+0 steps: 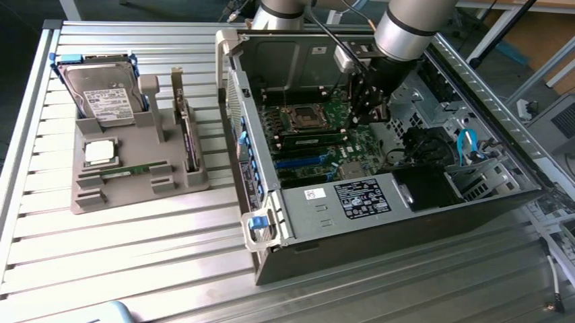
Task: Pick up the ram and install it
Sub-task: 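Press down the ram until it locks into place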
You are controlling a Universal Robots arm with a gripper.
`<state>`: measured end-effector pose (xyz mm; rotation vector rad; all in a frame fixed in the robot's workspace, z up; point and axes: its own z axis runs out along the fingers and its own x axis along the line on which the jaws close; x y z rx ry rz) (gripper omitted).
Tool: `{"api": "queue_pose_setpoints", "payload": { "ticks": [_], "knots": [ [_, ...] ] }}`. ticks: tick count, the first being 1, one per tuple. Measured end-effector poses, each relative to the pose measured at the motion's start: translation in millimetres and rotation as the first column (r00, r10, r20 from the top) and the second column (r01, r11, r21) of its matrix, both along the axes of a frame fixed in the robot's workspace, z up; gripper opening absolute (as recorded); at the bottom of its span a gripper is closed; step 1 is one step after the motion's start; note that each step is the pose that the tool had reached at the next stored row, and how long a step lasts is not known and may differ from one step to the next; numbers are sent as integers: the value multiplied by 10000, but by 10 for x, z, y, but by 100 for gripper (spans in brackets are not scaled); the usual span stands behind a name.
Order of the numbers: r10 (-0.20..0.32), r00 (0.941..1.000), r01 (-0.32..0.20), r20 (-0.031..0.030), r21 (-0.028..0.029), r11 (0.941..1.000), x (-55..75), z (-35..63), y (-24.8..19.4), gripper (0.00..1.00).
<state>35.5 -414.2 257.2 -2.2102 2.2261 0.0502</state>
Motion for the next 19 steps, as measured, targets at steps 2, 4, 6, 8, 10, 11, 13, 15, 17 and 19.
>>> {"api": "queue_pose_setpoints", "payload": {
  "ticks": [2,4,6,8,10,11,13,15,17,19],
  "knots": [
    [1,10000,-1,0,-2,10000,0,1,0,11],
    [2,10000,-2,-1,-2,10000,-1,1,0,11],
    [0,10000,0,0,-3,10000,-13,1,-1,11],
    [1,10000,-1,0,-3,10000,-36,1,0,11],
    [1,10000,-1,0,-3,10000,-64,1,-1,11],
    [1,10000,-1,-1,-3,10000,-78,1,0,11],
    [1,10000,-1,0,-2,10000,-113,1,0,11],
    [0,10000,0,0,-2,10000,-157,1,-1,11],
    [1,10000,-1,0,-2,10000,-199,0,-1,11],
    [1,10000,-1,0,-2,10000,-247,1,0,11]
  ]
}}
